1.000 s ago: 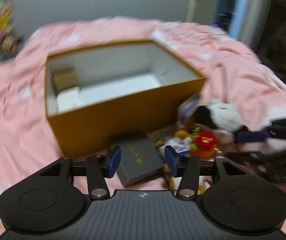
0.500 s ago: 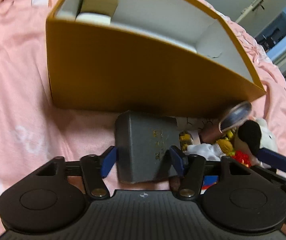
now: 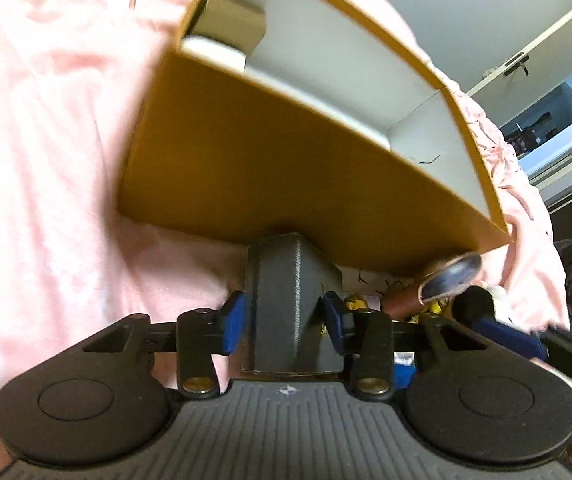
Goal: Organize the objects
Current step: 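Grasp the dark grey box with the left gripper and lift it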
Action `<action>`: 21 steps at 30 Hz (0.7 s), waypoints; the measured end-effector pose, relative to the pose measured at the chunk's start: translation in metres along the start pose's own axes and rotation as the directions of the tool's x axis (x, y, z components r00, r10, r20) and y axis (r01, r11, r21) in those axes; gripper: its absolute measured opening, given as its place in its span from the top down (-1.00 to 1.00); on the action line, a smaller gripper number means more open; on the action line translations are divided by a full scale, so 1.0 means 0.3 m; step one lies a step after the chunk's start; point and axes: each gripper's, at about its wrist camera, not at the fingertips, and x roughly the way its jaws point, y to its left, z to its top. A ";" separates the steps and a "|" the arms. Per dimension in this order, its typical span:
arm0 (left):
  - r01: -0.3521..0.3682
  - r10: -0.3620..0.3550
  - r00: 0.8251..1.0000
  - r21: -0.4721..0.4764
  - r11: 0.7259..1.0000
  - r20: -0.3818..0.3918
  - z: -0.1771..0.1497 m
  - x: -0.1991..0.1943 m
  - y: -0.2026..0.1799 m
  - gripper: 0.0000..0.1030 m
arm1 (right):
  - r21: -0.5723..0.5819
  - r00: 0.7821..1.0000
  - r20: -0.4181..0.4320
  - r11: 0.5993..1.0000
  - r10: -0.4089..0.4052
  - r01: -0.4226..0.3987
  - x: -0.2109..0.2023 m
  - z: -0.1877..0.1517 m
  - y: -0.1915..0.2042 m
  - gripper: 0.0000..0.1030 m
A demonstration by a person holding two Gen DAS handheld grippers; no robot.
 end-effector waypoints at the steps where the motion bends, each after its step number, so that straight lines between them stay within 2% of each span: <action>1: -0.027 0.026 0.999 0.030 0.999 0.024 -0.005 -0.029 -0.014 0.10 | -0.025 1.000 -0.009 1.000 0.014 -0.014 0.004 0.013 0.008 0.16; 3: -0.078 0.074 0.995 0.068 0.995 0.063 -0.009 -0.082 -0.035 0.10 | -0.099 0.998 -0.047 0.994 0.039 -0.043 0.025 0.048 0.036 0.16; 5: -0.110 0.104 0.992 0.089 0.990 0.070 -0.015 -0.126 -0.036 0.10 | -0.182 0.994 -0.094 0.981 0.049 -0.066 0.059 0.077 0.067 0.16; 9: -0.165 0.160 0.985 0.088 0.982 0.063 -0.032 -0.147 -0.009 0.10 | -0.390 0.979 -0.198 0.913 0.047 -0.123 0.150 0.142 0.140 0.16; 11: -0.161 0.158 0.986 0.066 0.985 0.054 -0.034 -0.135 0.016 0.10 | -0.437 0.969 -0.248 0.891 0.015 -0.126 0.209 0.166 0.161 0.16; 14: -0.148 0.145 0.988 0.054 0.987 0.052 -0.037 -0.129 0.030 0.10 | -0.361 0.943 -0.333 0.927 -0.030 -0.098 0.311 0.202 0.151 0.16; 17: -0.133 0.131 0.990 0.050 0.990 0.050 -0.038 -0.134 0.046 0.10 | -0.242 0.914 -0.395 0.970 -0.090 -0.009 0.389 0.209 0.115 0.16; 19: -0.124 0.121 0.991 0.048 0.991 0.048 -0.043 -0.136 0.058 0.10 | -0.159 0.891 -0.442 0.987 -0.107 0.039 0.417 0.196 0.082 0.14; 21: -0.113 0.111 0.993 0.042 0.993 0.044 -0.046 -0.133 0.067 0.10 | -0.118 0.881 -0.458 0.990 -0.122 0.076 0.427 0.193 0.063 0.07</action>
